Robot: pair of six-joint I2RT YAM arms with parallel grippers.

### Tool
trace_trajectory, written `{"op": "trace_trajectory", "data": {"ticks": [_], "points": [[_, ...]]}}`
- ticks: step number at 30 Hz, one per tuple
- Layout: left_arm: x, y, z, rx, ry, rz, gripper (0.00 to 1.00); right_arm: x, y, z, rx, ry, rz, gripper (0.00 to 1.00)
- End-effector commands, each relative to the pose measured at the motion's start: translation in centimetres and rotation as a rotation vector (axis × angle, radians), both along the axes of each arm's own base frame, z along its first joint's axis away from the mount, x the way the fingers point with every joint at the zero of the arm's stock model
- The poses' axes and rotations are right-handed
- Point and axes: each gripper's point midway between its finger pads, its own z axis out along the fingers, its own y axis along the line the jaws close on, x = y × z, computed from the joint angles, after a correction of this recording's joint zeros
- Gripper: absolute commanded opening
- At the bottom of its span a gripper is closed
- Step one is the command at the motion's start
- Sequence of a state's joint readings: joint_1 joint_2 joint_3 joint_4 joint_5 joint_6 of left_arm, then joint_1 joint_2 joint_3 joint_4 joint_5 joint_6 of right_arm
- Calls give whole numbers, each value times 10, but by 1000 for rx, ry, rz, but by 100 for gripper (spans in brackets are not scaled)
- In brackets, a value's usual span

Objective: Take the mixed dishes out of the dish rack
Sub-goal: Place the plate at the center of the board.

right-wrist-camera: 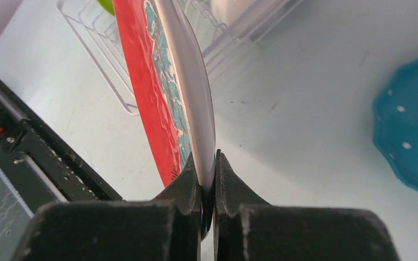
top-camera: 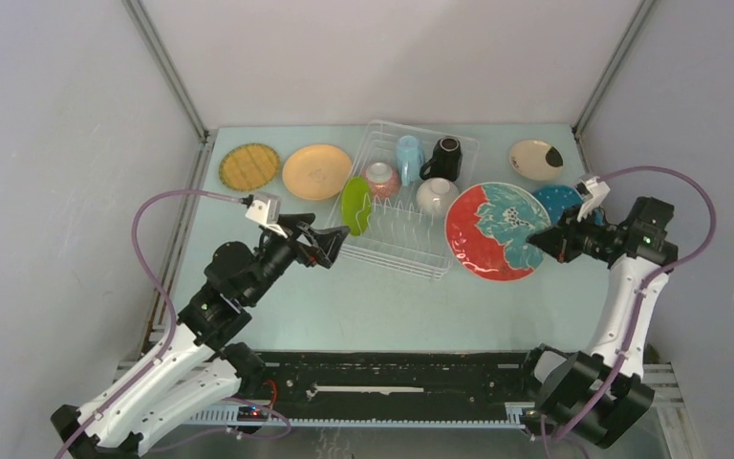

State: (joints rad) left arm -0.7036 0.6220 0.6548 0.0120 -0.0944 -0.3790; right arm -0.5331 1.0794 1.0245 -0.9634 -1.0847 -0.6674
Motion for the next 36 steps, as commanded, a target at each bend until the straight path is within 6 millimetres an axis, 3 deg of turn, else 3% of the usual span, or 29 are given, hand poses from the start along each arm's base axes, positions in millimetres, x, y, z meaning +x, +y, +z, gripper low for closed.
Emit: {"op": "trace_trajectory", "data": {"ticks": [1,8,15,26,36], "points": [[1,8,3,27,-33,27,100,-11,-9,38,-33,-144,-28,0],[0,8,0,20,-27,27,100,-17,-47,18,-72,-74,-153,0],[0,7,-2,15,-27,22,100,-12,-62,-16,-16,87,-169,5],[-1,11,-6,4,-31,33,100,1,-60,-75,88,372,-111,10],[-2,12,-7,1,-33,37,100,-6,-66,-125,126,602,-101,15]]}}
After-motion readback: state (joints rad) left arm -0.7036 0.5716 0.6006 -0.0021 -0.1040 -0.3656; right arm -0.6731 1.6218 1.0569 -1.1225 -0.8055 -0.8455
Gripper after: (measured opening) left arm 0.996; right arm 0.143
